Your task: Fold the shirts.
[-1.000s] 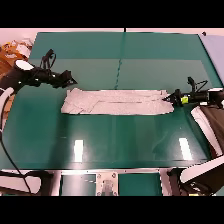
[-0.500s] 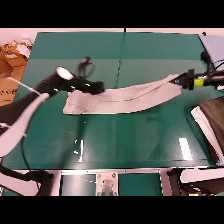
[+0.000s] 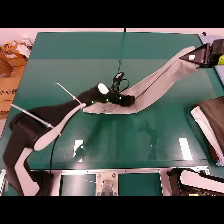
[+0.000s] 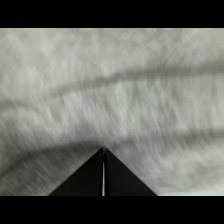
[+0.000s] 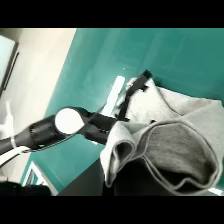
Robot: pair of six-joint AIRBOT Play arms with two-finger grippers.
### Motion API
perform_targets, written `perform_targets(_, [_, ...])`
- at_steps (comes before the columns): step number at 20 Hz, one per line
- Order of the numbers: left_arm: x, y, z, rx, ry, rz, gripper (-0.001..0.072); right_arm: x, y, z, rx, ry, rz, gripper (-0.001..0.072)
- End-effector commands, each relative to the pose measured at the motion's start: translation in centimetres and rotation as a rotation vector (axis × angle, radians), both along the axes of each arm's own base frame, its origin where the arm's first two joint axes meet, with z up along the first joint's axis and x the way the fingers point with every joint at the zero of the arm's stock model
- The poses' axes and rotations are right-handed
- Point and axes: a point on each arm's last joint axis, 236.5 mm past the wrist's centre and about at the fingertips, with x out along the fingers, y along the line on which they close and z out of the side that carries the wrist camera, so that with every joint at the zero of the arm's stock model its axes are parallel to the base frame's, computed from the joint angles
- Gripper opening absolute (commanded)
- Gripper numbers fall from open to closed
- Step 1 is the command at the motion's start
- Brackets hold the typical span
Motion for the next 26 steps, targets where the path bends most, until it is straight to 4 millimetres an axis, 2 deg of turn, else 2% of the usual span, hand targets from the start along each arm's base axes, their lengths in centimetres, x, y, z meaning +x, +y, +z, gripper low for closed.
perform_targets(1, [-0.9,4.7,2.3,0.087,0.060,-0.243,0.0020,-0.7,0.9,-1.2,0.029,0.061,0.011,0.0009])
perform_targets(3, [0.0,9.2,4.7,0.136,0.103,-0.295,0.0020,-1.0,2.2,-1.3,0.037,0.077,0.036,0.0009])
perform_targets(6, [2.1,15.6,9.7,0.132,0.143,-0.281,0.0020,-0.4,5.7,-1.0,0.040,0.050,0.071,0.0009])
perform_targets(8, [4.4,19.3,12.6,0.126,0.115,-0.210,0.0020,0.2,9.0,-0.9,0.050,0.032,0.091,0.0009])
perform_targets(10, [6.5,22.5,14.1,0.124,0.081,-0.112,0.0019,0.7,13.3,-2.0,0.064,0.050,0.128,0.0009])
perform_targets(11, [7.4,24.1,14.2,0.143,0.070,-0.061,0.0019,1.1,15.6,-3.0,0.070,0.064,0.146,0.0009])
perform_targets(13, [9.0,28.3,13.7,0.250,0.046,0.041,0.0019,2.0,21.2,-6.3,0.075,0.096,0.176,0.0009])
perform_targets(15, [10.2,33.0,13.4,0.415,0.004,0.138,0.0018,2.4,27.3,-11.6,0.061,0.154,0.187,0.0009])
perform_targets(17, [10.5,36.9,14.3,0.570,-0.050,0.205,0.0019,1.8,32.7,-17.0,0.056,0.222,0.186,0.0009])
perform_targets(19, [10.7,39.0,16.2,0.648,-0.114,0.251,0.0019,1.5,37.5,-21.7,0.070,0.249,0.156,0.0014])
perform_targets(20, [10.8,39.1,16.9,0.654,-0.141,0.255,0.0019,1.3,39.2,-23.5,0.075,0.249,0.155,0.0174])
perform_targets(21, [10.7,39.1,17.4,0.654,-0.153,0.255,0.0020,1.0,40.2,-24.6,0.081,0.269,0.164,0.0461])
perform_targets(22, [10.6,39.1,17.7,0.653,-0.156,0.256,0.0019,0.9,40.5,-25.0,0.092,0.286,0.170,0.0547])
perform_targets(24, [10.4,39.1,17.7,0.656,-0.154,0.246,0.0020,1.7,39.3,-24.0,0.110,0.295,0.179,0.0521])
perform_targets(25, [10.4,39.1,17.7,0.657,-0.156,0.243,0.0019,2.1,38.2,-23.1,0.124,0.303,0.194,0.0342])
perform_targets(26, [10.4,39.1,17.7,0.660,-0.160,0.238,0.0020,2.7,36.6,-22.1,0.139,0.311,0.203,0.0068])
